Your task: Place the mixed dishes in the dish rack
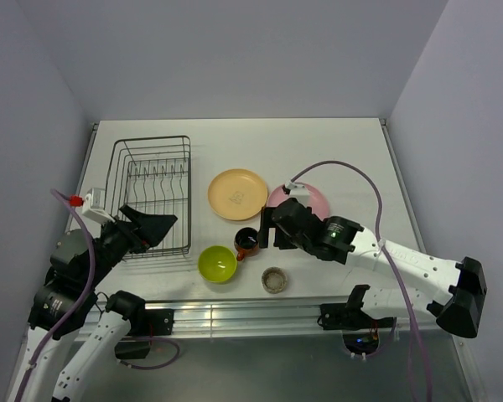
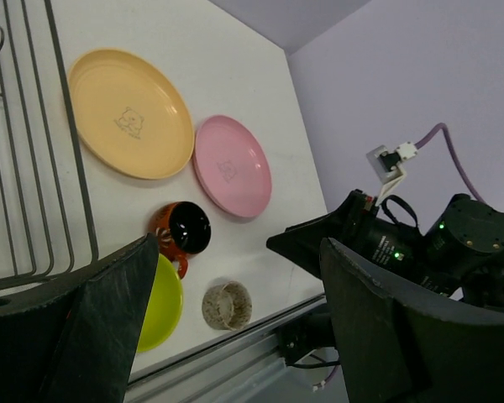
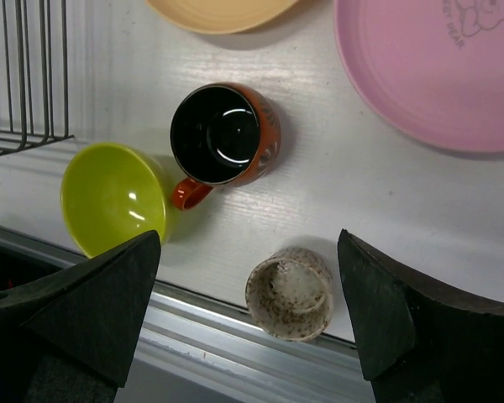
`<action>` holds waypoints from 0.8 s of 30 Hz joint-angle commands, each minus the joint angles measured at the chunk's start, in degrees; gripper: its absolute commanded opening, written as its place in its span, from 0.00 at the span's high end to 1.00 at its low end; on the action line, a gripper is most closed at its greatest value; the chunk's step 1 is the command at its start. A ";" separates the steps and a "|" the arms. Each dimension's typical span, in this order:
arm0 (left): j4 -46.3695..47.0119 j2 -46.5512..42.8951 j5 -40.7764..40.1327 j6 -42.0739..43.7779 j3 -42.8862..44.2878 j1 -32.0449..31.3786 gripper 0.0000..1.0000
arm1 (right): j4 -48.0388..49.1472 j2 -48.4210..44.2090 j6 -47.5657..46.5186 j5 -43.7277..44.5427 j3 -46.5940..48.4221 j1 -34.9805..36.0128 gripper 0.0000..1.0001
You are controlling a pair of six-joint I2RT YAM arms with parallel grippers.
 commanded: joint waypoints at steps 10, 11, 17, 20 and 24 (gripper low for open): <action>-0.86 1.72 0.80 1.65 0.39 0.33 0.16 | 12.52 8.40 -1.43 -12.50 4.24 -12.27 0.09; -0.77 1.89 0.80 1.74 0.65 0.33 0.16 | 13.23 10.15 -0.29 -12.59 5.11 -12.45 0.09; -1.12 3.91 1.06 2.97 2.85 0.33 0.17 | 18.95 17.18 8.42 -14.70 7.92 -13.68 0.11; -1.47 4.44 1.15 3.68 3.47 0.33 0.17 | 20.00 20.00 11.50 -14.35 8.90 -14.38 0.13; -2.44 4.18 0.45 4.56 3.29 0.33 0.17 | 20.71 21.76 13.70 -13.12 8.37 -15.18 0.15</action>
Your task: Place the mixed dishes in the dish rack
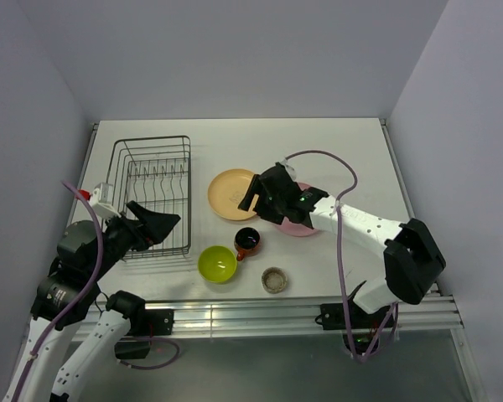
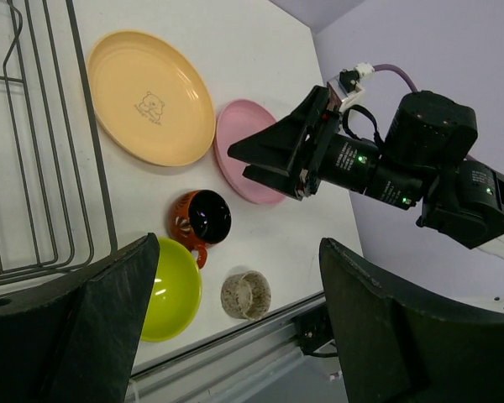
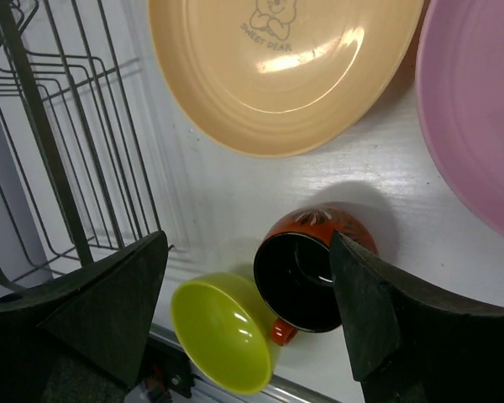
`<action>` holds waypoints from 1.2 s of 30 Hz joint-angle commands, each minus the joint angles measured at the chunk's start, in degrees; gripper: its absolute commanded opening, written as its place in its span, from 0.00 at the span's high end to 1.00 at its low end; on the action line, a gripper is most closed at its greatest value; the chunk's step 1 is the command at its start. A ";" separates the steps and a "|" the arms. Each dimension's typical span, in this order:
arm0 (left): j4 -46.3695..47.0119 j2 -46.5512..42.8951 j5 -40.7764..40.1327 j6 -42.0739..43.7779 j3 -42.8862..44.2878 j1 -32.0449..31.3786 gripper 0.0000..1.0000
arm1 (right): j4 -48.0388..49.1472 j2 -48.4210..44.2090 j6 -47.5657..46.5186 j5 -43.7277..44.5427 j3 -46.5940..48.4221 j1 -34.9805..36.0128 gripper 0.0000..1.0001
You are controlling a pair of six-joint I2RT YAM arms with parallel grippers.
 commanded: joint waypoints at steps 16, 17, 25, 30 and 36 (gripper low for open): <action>1.15 7.66 1.57 7.82 4.35 0.33 0.22 | 9.86 11.43 6.61 -1.35 -0.98 -3.78 0.22; 0.80 9.33 1.40 8.60 5.40 0.33 0.23 | 9.86 12.14 7.05 -1.18 -0.80 -3.87 0.23; 1.23 14.44 1.04 10.28 9.80 0.25 0.23 | 10.30 18.73 8.46 -0.21 3.06 -4.40 0.29; 1.50 16.63 1.39 12.04 11.03 0.25 0.24 | 9.43 21.81 9.77 1.02 6.58 -4.49 0.33; 1.68 19.62 2.10 14.67 12.44 0.16 0.25 | 7.67 24.88 11.27 3.04 10.44 -4.57 0.46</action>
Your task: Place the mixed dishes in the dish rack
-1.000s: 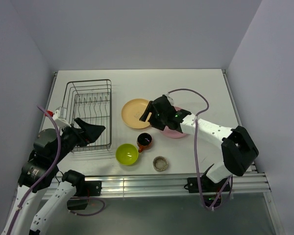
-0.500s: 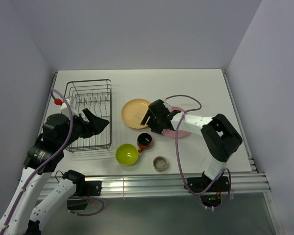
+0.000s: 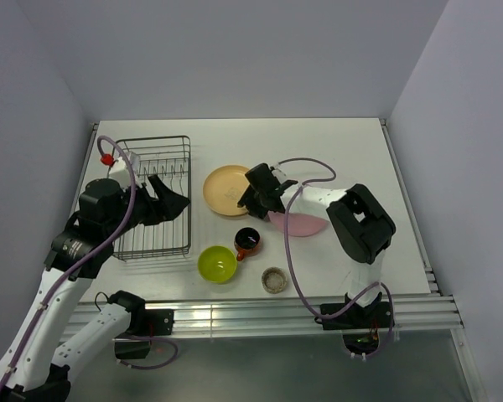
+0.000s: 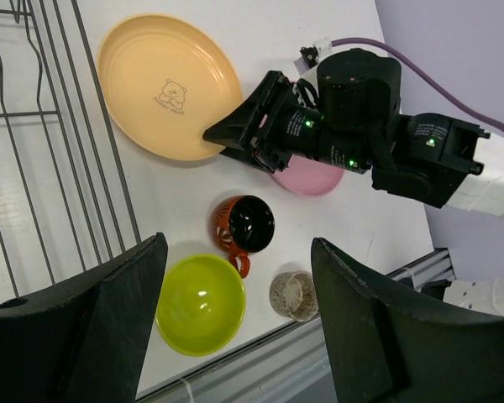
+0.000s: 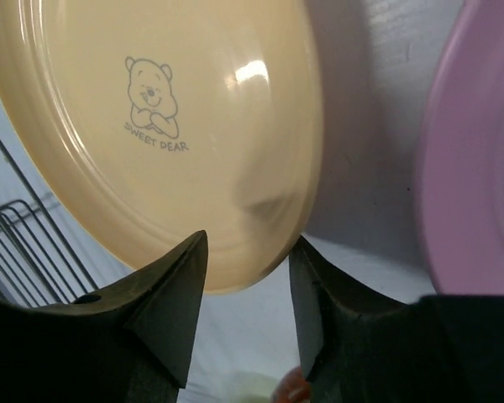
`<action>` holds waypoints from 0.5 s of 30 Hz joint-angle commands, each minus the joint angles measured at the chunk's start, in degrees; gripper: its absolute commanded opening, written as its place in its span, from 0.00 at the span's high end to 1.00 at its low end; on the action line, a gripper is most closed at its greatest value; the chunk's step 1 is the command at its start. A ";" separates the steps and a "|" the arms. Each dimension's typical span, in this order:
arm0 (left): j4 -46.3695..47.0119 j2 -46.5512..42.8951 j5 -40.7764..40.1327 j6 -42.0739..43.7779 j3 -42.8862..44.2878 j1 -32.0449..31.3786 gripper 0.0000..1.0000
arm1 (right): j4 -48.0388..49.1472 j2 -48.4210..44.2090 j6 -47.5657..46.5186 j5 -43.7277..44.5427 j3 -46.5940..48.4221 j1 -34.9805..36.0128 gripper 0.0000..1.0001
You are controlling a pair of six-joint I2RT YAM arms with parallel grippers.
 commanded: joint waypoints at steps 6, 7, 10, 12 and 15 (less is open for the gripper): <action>1.98 4.95 -1.89 5.53 4.75 -1.86 0.23 | -2.31 2.84 1.48 3.02 5.96 -0.42 0.72; 1.98 5.31 -2.94 6.05 5.11 -2.73 0.23 | -2.57 2.84 0.96 3.28 6.22 -0.42 0.78; 2.86 7.06 -4.61 7.37 5.46 -4.58 0.23 | -4.33 2.93 -0.71 4.69 7.54 -0.42 0.98; 2.60 8.56 -6.90 7.81 5.81 -5.64 0.23 | -5.65 2.93 -1.24 5.57 8.15 -0.51 1.00; 2.60 10.66 -8.75 8.69 6.16 -8.45 0.22 | -5.65 2.75 -2.03 5.66 7.89 -0.60 1.00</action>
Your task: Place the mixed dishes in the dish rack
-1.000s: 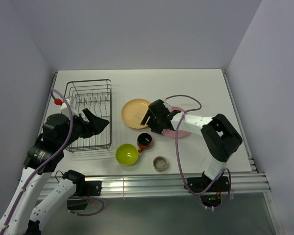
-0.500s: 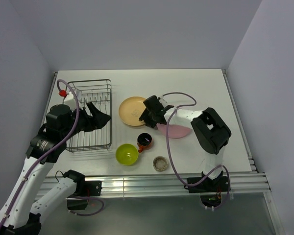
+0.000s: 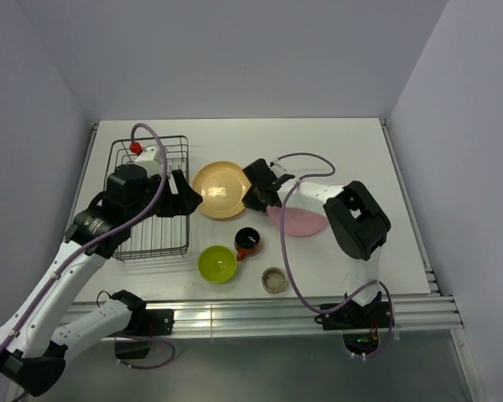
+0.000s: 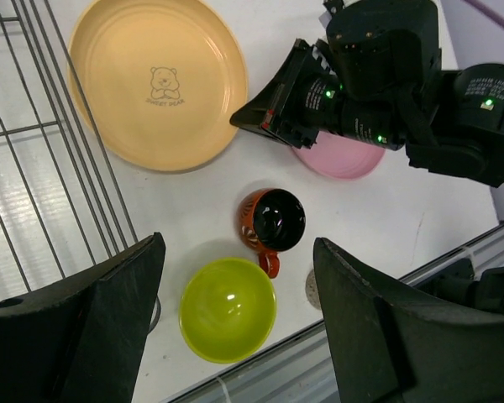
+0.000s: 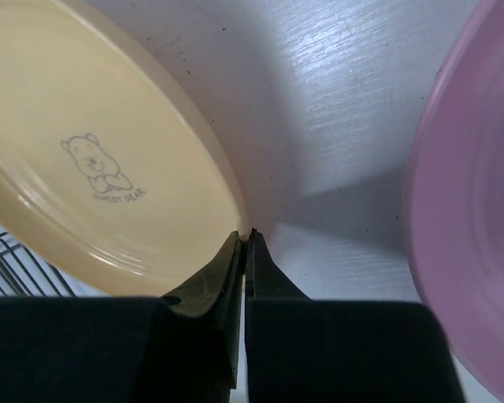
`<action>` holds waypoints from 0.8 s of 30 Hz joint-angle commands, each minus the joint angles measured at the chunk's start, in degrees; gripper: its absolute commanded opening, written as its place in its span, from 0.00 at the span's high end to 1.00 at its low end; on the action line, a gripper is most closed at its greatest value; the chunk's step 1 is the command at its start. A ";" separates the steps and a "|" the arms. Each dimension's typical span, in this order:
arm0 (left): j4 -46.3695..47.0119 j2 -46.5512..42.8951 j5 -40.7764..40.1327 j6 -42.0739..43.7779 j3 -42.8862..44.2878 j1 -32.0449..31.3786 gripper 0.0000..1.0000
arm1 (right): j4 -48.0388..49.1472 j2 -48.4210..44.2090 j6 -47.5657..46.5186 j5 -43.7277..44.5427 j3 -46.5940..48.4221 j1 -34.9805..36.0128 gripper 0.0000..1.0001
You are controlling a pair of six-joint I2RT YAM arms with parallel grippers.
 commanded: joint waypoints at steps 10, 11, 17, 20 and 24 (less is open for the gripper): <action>2.09 11.50 -22.47 7.27 6.64 -19.82 0.20 | -3.84 -6.43 -3.70 4.25 2.08 -0.73 1.00; 1.57 12.82 -24.67 7.80 6.99 -20.89 0.19 | -5.59 -8.26 -4.14 4.94 2.69 -0.73 1.00; 7.70 10.29 -31.28 12.98 3.23 -25.38 0.18 | -10.53 -16.36 -9.07 3.03 3.14 -2.48 1.00; 12.10 8.53 -30.58 16.58 0.24 -26.88 0.17 | -11.84 -19.78 -11.35 -0.58 2.43 -3.19 1.00; 13.34 9.22 -30.40 20.36 -0.65 -28.81 0.18 | -13.52 -23.57 -14.34 -5.76 1.99 -3.81 1.00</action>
